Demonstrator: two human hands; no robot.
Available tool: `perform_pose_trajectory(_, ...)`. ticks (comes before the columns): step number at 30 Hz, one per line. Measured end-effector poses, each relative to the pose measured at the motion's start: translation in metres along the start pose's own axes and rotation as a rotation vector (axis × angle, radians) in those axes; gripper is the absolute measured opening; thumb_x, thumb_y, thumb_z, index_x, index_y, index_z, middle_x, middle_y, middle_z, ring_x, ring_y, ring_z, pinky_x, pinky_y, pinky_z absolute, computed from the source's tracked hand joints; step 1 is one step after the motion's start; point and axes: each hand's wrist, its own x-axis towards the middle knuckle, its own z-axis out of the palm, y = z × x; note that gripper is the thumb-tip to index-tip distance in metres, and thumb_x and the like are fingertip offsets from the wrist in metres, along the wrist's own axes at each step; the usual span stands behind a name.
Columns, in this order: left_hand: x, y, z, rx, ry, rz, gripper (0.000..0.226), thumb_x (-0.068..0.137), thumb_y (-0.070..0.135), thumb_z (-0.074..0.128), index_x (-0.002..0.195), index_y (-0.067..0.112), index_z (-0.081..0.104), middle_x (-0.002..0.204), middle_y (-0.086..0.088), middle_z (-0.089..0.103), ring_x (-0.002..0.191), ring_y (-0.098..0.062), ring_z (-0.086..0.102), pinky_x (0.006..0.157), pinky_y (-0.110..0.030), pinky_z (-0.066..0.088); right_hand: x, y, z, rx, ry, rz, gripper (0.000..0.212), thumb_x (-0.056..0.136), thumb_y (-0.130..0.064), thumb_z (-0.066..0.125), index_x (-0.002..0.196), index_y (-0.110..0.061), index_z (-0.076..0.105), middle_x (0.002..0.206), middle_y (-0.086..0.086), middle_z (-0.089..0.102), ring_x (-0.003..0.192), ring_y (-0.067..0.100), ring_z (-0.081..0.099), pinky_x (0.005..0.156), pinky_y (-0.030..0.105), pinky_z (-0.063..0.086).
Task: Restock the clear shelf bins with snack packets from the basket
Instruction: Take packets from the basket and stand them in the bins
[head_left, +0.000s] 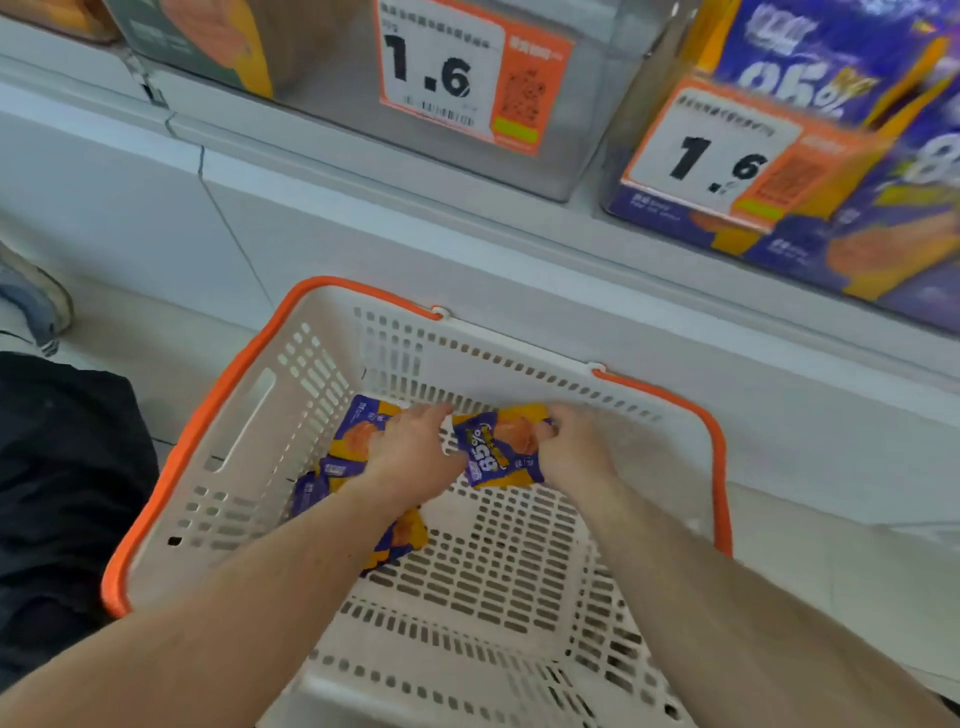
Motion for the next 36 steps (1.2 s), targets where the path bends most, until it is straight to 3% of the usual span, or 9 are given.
perform_pose_trajectory(4,-0.004,0.05,0.001,-0.404,-0.031,-0.079,0.084,0.082,0.045,0.073,0.15,0.021,0.029,0.139,-0.003,0.048,0.12,-0.028,0.055,0.093,-0.045,0.051,-0.022,-0.02,-0.06,0.03,0.081,-0.05,0.03,0.099,-0.022,0.044,0.122,-0.023,0.062,0.106,-0.001,0.065,0.096,0.022,0.062,0.086,0.034,0.049)
perform_pose_trajectory(7,-0.015,0.079,0.0,-0.652,0.055,-0.048,0.044,0.083,0.031,0.074,0.121,0.017,0.057,0.1,-0.002,0.067,0.088,-0.022,0.066,0.079,-0.038,0.056,-0.044,-0.03,-0.098,0.174,0.089,0.065,0.02,0.094,-0.017,0.047,0.098,-0.014,0.067,0.071,0.004,0.065,0.056,0.024,0.065,0.061,0.036,0.056)
perform_pose_trajectory(10,-0.029,0.103,-0.01,-0.444,0.188,0.159,0.02,0.082,0.026,0.071,0.097,0.021,0.059,0.087,0.001,0.065,0.084,-0.024,0.063,0.074,-0.035,0.05,-0.067,-0.04,-0.138,-0.178,0.169,0.044,0.021,0.086,-0.025,0.055,0.103,-0.019,0.066,0.095,0.007,0.07,0.092,0.029,0.071,0.082,0.039,0.057)
perform_pose_trajectory(14,-0.049,0.147,-0.033,-0.206,0.283,0.424,0.01,0.085,0.023,0.07,0.091,0.021,0.062,0.081,-0.001,0.062,0.077,-0.024,0.058,0.061,-0.032,0.038,-0.107,-0.063,-0.18,-0.611,0.332,-0.333,0.063,0.088,-0.022,0.06,0.146,-0.023,0.035,0.152,-0.003,0.032,0.124,0.028,0.051,0.093,0.039,0.048)
perform_pose_trajectory(20,-0.073,0.218,-0.06,-0.288,0.368,0.665,0.018,0.081,0.028,0.077,0.078,0.024,0.059,0.065,0.007,0.054,0.067,-0.021,0.052,0.061,-0.034,0.038,-0.13,-0.071,-0.208,-0.739,0.459,-0.462,0.043,0.086,-0.027,0.066,0.127,-0.023,0.053,0.121,0.004,0.06,0.105,0.033,0.06,0.071,0.037,0.044)
perform_pose_trajectory(24,-0.079,0.251,-0.07,-0.132,0.654,0.863,0.047,0.075,0.042,0.068,0.116,0.02,0.064,0.122,-0.004,0.063,0.115,-0.03,0.053,0.092,-0.046,0.046,-0.142,-0.068,-0.246,-0.603,0.989,-0.676,0.025,0.073,-0.009,0.054,0.096,-0.008,0.065,0.09,0.015,0.065,0.074,0.04,0.063,0.057,0.038,0.044)
perform_pose_trajectory(26,-0.08,0.261,-0.074,0.119,0.642,0.765,0.077,0.079,0.046,0.068,0.147,0.024,0.036,0.159,0.001,0.023,0.146,-0.027,0.016,0.107,-0.05,0.028,-0.144,-0.069,-0.275,-0.503,1.186,-0.707,0.025,0.075,-0.01,0.045,0.091,-0.006,0.064,0.086,0.017,0.063,0.074,0.041,0.06,0.06,0.042,0.045)
perform_pose_trajectory(29,-0.075,0.269,-0.081,0.342,0.618,0.675,0.093,0.085,0.046,0.064,0.155,0.024,0.007,0.163,0.006,-0.009,0.149,-0.026,-0.013,0.113,-0.052,0.019,-0.143,-0.07,-0.316,-0.469,1.37,-0.6,0.021,0.079,-0.007,0.049,0.094,-0.006,0.064,0.093,0.018,0.062,0.084,0.04,0.057,0.067,0.043,0.039)
perform_pose_trajectory(36,-0.063,0.266,-0.076,0.405,0.64,0.669,0.102,0.082,0.036,0.068,0.155,0.022,-0.001,0.163,0.003,-0.003,0.15,-0.027,-0.012,0.111,-0.049,0.025,-0.113,-0.066,-0.347,-0.639,1.126,-0.364,0.032,0.085,-0.007,0.051,0.115,-0.01,0.061,0.116,0.018,0.059,0.106,0.041,0.054,0.084,0.045,0.04)
